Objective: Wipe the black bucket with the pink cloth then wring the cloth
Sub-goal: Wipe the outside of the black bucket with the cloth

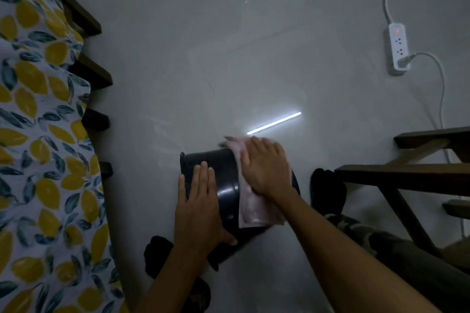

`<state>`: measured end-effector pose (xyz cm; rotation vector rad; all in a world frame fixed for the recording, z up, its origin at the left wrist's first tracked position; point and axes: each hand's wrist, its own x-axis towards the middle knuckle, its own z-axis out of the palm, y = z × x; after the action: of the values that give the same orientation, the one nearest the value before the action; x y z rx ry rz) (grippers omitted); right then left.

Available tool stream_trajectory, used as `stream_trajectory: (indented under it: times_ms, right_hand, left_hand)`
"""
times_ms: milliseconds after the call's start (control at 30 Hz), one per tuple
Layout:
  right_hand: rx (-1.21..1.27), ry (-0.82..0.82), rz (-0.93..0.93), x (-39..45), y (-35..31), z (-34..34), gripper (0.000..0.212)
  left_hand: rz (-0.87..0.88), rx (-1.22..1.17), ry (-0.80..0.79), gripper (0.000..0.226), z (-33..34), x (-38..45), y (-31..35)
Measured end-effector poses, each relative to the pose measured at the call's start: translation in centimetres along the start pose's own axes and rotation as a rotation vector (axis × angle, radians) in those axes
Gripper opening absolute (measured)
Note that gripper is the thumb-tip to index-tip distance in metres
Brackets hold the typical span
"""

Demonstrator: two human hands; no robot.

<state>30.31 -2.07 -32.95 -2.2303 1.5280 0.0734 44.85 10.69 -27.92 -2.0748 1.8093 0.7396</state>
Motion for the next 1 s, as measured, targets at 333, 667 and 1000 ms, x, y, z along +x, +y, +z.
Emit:
stream_trajectory:
  times_ms: [333,667,1000]
  right_hand:
    - [0.309,0.014,0.373,-5.0,2.1,-0.9,0.086]
    - [0.248,0.067,0.329,-6.6,2.5,0.8,0.073]
    - [0.375,0.166,0.173,-6.3,0.9,0.7,0.056]
  left_hand:
    - [-0.136,-0.262,0.343,0.130,-1.5,-0.8,2.0]
    - [-0.597,-0.846,0.340,0.078,-5.7,5.9,1.6]
    - [-0.439,-1.037,0.683,0.064,-1.7,-0.3,2.1]
